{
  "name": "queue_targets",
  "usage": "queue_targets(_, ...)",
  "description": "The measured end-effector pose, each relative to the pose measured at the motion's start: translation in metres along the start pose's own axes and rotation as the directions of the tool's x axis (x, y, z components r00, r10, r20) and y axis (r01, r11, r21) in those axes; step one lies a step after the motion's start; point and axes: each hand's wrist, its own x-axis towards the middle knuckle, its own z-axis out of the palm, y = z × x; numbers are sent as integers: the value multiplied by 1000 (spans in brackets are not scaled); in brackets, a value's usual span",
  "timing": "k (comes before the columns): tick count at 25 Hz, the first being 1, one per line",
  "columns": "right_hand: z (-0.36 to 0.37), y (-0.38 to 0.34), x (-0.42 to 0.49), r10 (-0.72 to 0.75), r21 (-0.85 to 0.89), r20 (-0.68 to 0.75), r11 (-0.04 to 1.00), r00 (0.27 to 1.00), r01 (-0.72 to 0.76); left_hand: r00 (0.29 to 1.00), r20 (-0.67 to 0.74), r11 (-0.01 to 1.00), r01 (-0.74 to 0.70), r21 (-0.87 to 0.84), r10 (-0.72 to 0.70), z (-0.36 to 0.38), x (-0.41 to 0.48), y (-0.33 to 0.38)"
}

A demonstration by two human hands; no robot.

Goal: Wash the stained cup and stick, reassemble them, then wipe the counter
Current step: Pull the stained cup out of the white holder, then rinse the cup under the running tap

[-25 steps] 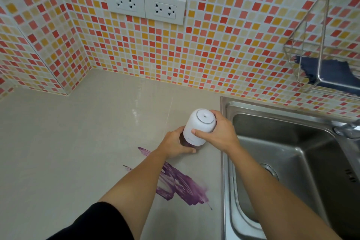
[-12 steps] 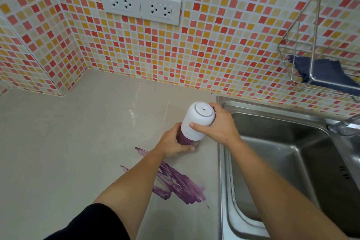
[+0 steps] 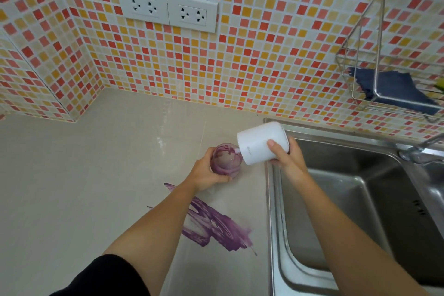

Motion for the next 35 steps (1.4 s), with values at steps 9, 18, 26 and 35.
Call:
queue_targets(9, 17, 69, -8, 196, 495, 10, 851, 981, -175, 998, -55, 1000, 3, 7, -3, -31, -2, 6)
queue_targets(18, 41, 98, -16, 89, -211, 73, 975, 993, -72, 992, -119, 997, -29, 67, 37, -62, -11, 20)
queue_targets(26, 43, 100, -12, 24, -321, 85, 947, 996, 5, 986, -145, 993, -73, 94, 86, -71, -14, 25)
queue_targets(35, -18, 79, -16, -2, -567, 91, 822, 996, 53, 945, -141, 955, -290, 56, 296, -33, -13, 141)
